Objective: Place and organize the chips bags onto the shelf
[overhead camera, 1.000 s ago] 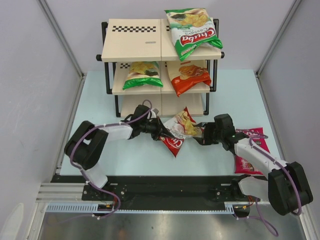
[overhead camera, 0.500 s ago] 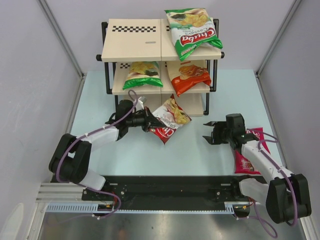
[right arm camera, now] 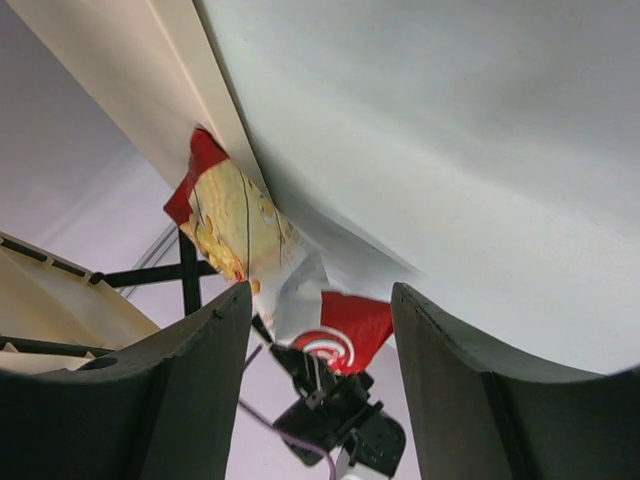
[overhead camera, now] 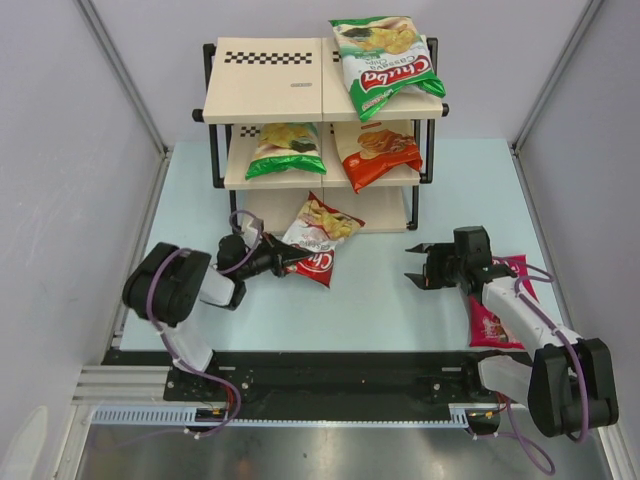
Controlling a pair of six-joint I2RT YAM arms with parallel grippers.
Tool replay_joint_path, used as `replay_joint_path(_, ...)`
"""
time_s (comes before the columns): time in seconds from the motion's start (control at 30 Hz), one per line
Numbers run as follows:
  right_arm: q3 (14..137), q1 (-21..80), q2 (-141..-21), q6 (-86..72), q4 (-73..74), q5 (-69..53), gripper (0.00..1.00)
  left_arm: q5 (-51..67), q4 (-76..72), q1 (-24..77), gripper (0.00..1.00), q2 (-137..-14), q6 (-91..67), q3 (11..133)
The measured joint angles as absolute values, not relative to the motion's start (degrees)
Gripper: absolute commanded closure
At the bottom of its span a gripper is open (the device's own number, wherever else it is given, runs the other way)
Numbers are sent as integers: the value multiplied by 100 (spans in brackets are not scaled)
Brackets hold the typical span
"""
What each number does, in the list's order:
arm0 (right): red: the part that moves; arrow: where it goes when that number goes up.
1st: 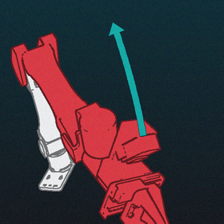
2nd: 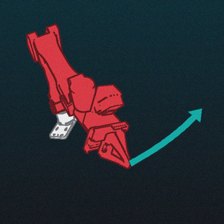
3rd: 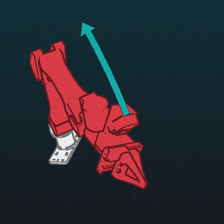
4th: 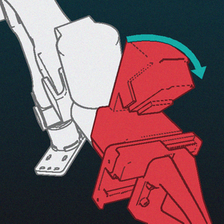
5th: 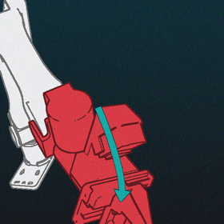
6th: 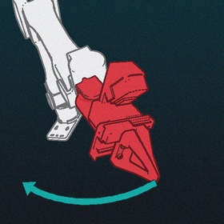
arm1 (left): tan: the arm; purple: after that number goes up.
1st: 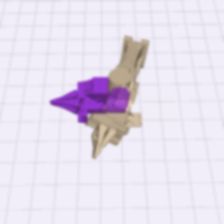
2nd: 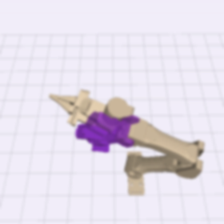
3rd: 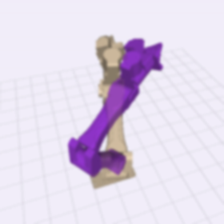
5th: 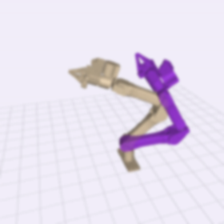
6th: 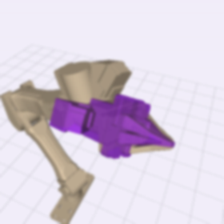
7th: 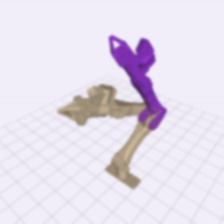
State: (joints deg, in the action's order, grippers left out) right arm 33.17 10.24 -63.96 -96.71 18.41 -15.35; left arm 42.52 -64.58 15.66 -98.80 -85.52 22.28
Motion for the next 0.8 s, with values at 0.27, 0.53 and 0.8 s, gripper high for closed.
replay_joint_path(0.27,3317,878,-6434,-9596,1806,-1708,37,4117,-6989,1380,100,-10534,-9312,2613)
replay_joint_path(0.53,3317,707,-6528,-9588,1678,-1789,39,3697,-7179,751,100,-10895,-9452,3094)
replay_joint_path(0.8,3317,661,-6735,-9640,1339,-1857,39,3647,-7050,336,100,-10943,-9076,3935)
